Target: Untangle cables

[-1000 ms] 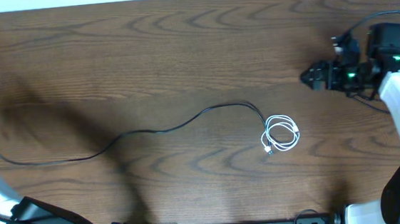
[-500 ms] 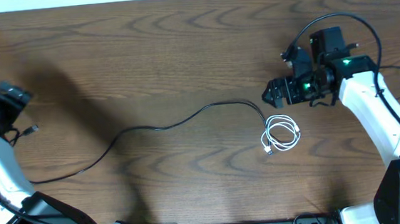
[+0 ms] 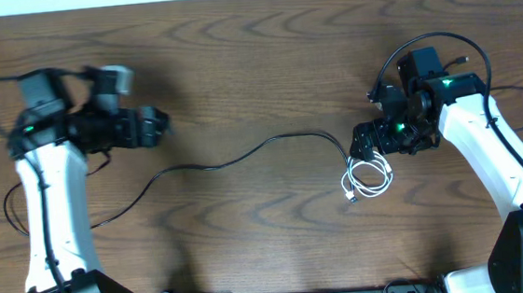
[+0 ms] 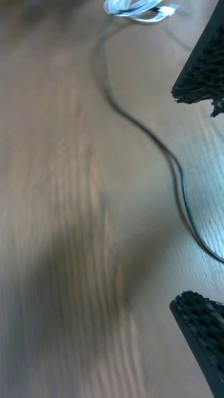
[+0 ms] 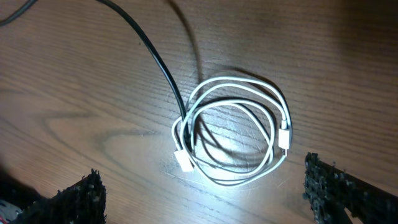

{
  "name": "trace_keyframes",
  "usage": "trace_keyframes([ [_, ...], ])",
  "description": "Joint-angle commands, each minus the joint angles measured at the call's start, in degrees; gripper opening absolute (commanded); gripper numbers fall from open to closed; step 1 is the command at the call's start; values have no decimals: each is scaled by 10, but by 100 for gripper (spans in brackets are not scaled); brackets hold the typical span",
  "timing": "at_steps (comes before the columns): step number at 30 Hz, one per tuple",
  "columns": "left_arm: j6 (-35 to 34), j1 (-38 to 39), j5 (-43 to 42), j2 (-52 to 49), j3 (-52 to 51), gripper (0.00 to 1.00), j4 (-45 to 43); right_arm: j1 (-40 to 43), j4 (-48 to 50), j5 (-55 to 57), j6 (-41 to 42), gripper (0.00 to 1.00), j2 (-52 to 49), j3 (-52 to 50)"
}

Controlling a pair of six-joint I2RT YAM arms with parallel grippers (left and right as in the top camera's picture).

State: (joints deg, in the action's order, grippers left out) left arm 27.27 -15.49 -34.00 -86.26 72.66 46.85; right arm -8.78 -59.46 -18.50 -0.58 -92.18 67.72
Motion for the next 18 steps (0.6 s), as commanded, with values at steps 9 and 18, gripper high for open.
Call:
trace_keyframes([
  [9, 226, 189, 40, -69, -2, 100, 99, -3, 13, 36, 24, 99, 11, 0],
  [18, 341, 298, 41, -146, -2, 98, 35, -3, 40, 36, 22, 99, 11, 0],
])
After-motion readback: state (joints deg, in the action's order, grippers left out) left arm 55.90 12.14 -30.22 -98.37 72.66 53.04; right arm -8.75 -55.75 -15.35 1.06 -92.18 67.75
